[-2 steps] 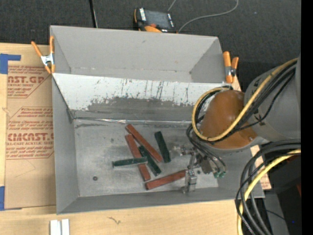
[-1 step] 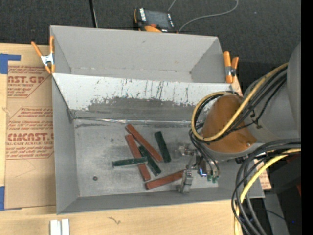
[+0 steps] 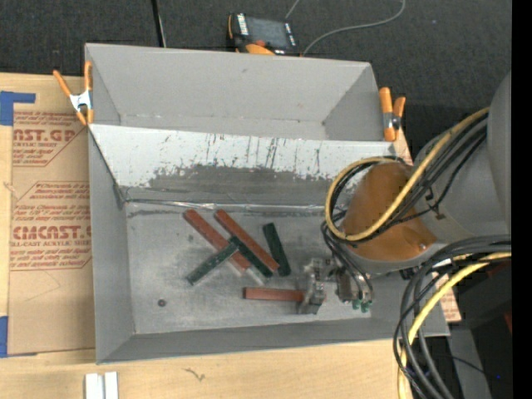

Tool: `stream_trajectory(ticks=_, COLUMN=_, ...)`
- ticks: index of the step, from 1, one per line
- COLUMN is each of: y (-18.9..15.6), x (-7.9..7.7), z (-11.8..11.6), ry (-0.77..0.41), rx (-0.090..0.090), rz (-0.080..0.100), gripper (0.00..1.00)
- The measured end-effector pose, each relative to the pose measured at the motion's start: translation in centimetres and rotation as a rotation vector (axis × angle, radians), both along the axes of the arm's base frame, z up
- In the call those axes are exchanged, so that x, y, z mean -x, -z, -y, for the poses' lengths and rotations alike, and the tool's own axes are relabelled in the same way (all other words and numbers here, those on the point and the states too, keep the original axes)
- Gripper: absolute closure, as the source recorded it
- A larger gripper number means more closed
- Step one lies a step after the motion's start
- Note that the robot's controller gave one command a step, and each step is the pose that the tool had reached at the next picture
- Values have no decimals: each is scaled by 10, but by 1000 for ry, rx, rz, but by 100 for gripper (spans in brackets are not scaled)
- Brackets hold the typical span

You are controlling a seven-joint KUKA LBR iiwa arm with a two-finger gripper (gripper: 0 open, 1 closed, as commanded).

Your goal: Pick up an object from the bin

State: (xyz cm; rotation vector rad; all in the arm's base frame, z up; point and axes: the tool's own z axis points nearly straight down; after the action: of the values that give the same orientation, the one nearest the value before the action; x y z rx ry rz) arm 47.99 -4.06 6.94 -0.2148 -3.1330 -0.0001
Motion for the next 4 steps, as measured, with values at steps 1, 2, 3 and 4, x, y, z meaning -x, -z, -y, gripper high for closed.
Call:
stream_trajectory(ticks=1, y=-141, x=-9, z=7, ry=19, rx=0, rz=10, gripper=100)
stream_trajectory(ticks=2, y=-126, x=-38, z=-23, ry=-12, rx=-1, rz=5, gripper=100)
stream_trajectory(ticks=3, y=-126, x=-37, z=-21, ry=-9, rx=0, rz=3, gripper=0)
stream_trajectory(ticks=4, y=1, x=-35, z=-46, ry=178, rx=-1, rz=6, gripper=0)
